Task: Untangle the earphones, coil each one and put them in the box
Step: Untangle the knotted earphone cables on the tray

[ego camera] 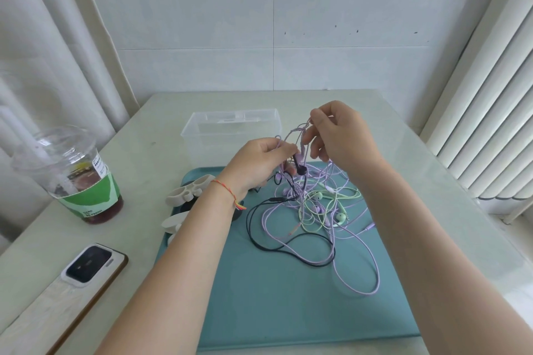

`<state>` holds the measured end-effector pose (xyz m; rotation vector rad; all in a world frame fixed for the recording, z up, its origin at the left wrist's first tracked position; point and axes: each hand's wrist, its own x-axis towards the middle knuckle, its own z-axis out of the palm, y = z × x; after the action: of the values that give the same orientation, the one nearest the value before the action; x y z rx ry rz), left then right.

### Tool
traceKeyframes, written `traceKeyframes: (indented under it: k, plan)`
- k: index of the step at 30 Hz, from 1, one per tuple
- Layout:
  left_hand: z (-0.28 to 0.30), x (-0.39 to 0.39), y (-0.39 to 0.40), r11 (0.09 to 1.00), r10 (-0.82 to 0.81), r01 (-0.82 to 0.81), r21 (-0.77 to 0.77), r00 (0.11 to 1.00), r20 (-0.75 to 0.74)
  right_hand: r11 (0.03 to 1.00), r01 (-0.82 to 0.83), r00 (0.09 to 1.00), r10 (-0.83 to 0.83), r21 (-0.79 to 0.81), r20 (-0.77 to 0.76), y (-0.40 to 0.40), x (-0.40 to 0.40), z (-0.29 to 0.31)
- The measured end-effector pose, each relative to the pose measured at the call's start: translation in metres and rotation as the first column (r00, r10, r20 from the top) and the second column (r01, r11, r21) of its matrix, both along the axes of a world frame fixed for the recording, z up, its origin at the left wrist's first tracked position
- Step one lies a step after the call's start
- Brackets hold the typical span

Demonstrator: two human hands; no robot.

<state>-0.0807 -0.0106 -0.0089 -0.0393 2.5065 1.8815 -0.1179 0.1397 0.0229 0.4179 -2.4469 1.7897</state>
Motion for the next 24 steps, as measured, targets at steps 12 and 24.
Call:
traceKeyframes:
  k: [12,24]
  plan:
    - [-0.008,-0.008,-0.005,0.988,0.095,-0.09,0.129,0.995,-0.033,0.992,-0.061,0.996,0.054,0.115,0.07,0.001,0.001,-0.002]
    - [-0.007,-0.01,-0.008,0.979,0.127,-0.116,0.17,0.99,-0.056,0.964,-0.132,0.991,0.123,0.231,0.053,0.001,-0.002,-0.011]
